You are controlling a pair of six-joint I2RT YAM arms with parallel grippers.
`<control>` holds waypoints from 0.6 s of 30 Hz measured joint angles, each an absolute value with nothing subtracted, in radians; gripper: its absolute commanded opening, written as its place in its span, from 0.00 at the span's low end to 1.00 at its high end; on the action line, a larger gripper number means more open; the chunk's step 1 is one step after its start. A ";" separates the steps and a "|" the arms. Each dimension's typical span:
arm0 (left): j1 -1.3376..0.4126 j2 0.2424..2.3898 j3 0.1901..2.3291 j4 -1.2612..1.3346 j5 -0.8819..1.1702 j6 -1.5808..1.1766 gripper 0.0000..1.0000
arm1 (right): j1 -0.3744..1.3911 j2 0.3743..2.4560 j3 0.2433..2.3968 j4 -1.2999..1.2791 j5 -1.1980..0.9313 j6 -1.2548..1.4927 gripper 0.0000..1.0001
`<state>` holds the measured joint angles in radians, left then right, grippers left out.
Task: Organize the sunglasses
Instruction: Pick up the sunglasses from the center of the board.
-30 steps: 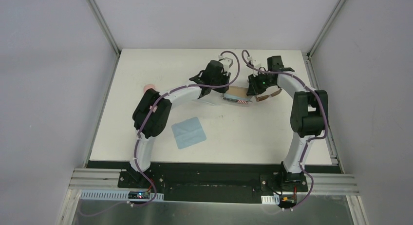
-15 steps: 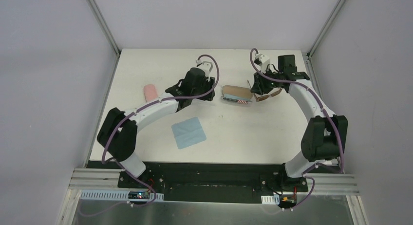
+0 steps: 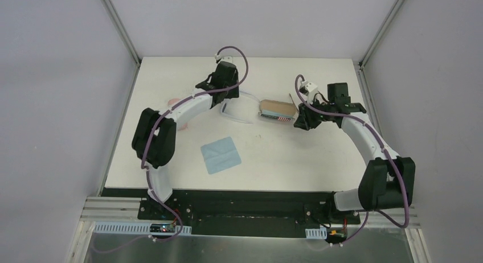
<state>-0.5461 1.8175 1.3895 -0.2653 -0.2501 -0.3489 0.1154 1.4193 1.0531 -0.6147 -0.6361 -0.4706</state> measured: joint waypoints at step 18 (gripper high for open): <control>-0.489 2.140 1.626 -0.385 -0.218 -0.296 0.30 | 0.115 1.279 0.975 -0.610 -0.670 -0.471 0.37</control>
